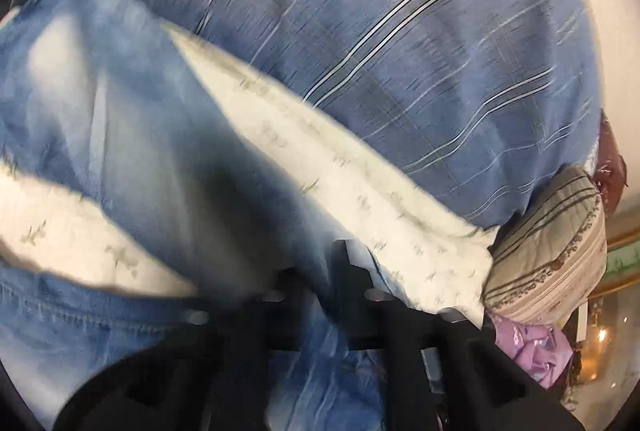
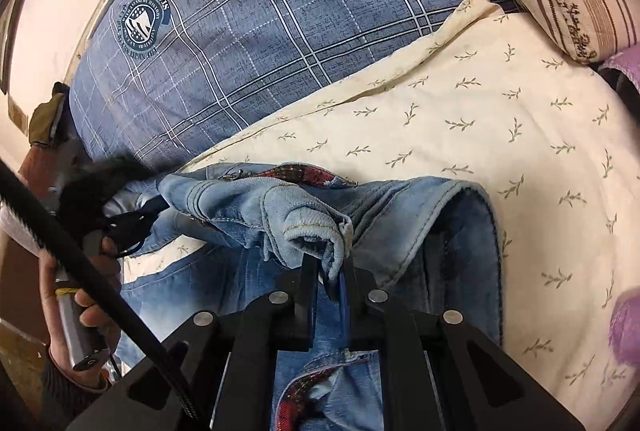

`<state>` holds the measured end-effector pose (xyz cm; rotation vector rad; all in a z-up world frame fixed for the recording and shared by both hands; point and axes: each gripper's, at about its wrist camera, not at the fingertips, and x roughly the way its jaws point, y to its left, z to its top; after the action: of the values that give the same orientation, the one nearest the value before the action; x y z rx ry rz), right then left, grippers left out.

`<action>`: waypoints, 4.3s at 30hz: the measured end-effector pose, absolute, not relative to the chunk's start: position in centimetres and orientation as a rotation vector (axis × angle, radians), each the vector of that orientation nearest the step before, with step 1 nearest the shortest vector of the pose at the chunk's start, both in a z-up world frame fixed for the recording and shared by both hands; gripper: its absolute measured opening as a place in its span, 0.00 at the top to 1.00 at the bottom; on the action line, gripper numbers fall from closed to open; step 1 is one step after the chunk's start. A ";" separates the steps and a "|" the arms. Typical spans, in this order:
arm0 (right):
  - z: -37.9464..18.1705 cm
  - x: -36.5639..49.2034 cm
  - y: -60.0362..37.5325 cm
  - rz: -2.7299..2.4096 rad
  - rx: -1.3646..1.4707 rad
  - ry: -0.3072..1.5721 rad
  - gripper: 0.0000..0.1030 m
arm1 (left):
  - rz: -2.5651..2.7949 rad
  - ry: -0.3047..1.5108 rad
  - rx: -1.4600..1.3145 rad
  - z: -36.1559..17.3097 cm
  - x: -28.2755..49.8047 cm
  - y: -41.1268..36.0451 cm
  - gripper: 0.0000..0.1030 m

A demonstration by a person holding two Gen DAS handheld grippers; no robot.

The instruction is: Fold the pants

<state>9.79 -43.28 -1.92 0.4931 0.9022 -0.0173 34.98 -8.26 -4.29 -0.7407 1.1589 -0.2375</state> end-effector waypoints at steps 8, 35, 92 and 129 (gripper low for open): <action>0.7 6.9 -45.5 -0.003 0.528 0.800 0.92 | -0.320 0.998 -0.670 0.8 22.8 -7.6 0.95; -5.4 -0.8 -47.0 -0.134 0.809 0.901 0.67 | -0.261 1.199 -0.644 -8.8 15.3 -7.6 0.72; -9.6 7.7 -5.8 0.477 -0.282 1.018 0.94 | 0.149 1.008 -0.877 -6.6 12.0 18.2 0.96; 0.3 -0.8 -29.1 0.240 0.367 0.803 0.26 | -0.020 0.717 -0.312 2.1 2.1 0.4 0.50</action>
<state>-0.79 -29.14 0.35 0.3669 0.8027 0.2400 2.08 0.38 2.06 -0.3120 0.7175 -0.0204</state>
